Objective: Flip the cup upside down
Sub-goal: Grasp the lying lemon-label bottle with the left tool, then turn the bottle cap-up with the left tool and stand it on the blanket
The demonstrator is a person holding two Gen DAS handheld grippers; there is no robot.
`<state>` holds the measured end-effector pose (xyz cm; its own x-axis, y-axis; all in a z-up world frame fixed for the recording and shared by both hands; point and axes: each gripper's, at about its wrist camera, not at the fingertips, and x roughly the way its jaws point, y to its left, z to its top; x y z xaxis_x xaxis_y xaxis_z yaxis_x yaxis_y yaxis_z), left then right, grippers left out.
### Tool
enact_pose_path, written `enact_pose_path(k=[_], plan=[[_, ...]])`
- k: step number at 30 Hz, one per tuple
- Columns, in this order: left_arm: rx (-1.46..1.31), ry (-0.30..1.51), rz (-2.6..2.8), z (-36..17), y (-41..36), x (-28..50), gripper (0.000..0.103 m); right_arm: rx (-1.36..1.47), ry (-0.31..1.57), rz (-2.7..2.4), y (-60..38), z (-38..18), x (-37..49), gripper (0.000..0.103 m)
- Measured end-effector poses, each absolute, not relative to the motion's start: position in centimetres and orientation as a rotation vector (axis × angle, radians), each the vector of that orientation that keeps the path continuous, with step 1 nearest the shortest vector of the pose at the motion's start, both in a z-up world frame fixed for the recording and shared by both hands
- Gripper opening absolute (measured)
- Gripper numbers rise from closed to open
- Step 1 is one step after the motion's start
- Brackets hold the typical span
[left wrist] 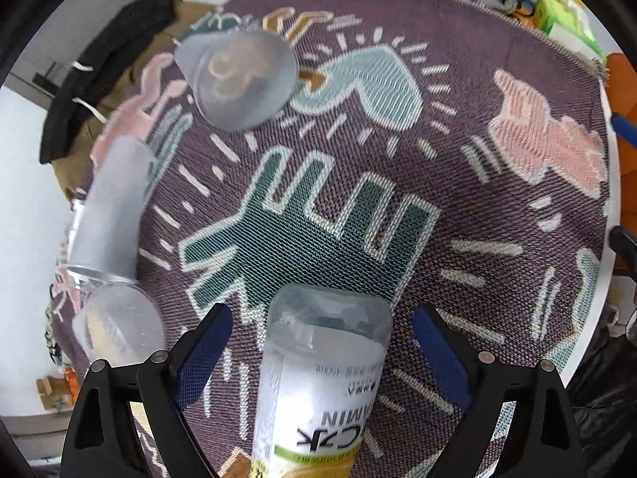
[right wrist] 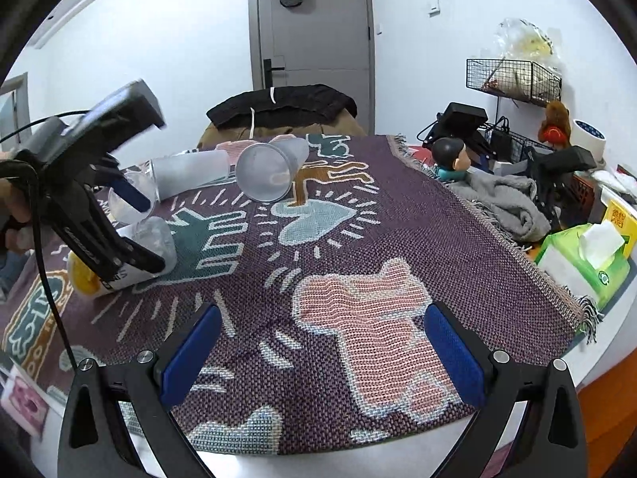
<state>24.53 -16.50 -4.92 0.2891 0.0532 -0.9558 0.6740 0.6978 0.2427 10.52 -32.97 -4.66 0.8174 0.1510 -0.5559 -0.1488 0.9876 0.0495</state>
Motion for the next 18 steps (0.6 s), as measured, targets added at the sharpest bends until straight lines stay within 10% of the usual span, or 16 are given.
enact_pose_path(k=[18], plan=[[0.686, 1.213, -0.443, -4.6, -16.8, 25.2, 0.066, 0.066, 0.638, 0.193, -33.7, -5.5, 11.3, 0.102]])
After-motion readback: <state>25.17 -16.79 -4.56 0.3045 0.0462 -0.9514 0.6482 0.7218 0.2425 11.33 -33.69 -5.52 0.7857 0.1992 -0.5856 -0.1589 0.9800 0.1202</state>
